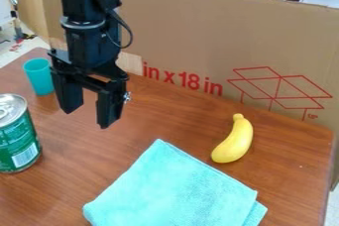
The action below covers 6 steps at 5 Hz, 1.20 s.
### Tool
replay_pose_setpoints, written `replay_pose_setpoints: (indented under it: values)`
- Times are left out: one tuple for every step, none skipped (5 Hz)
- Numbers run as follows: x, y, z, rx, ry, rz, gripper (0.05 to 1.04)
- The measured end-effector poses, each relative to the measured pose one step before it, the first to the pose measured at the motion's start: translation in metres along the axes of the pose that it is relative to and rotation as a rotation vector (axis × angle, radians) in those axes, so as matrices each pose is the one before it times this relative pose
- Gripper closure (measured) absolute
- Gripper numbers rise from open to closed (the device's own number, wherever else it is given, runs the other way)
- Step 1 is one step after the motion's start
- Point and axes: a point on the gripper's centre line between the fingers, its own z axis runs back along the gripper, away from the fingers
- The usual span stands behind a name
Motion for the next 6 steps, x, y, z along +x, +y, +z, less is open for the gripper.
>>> replay_pose_setpoints:
  values:
    - [-0.00262, -0.00114, -0.00571, -0.0044, 0.0241, -0.0051, 0.083]
    - [-0.01766, -0.00063, 0.00142, 0.0069, 0.0041, -0.0387, 0.083]
    - [-0.01595, 0.00324, 0.00566, 0.0285, 0.039, -0.0368, 0.083]
    - [-0.02019, 0.00679, 0.00095, -0.0007, 0.0906, 0.0328, 0.083]
    - [-0.02547, 0.00585, 0.0005, 0.0073, 0.1124, 0.0567, 0.083]
    - [-0.01953, 0.01986, -0.00147, 0.0002, 0.0466, 0.0947, 0.083]
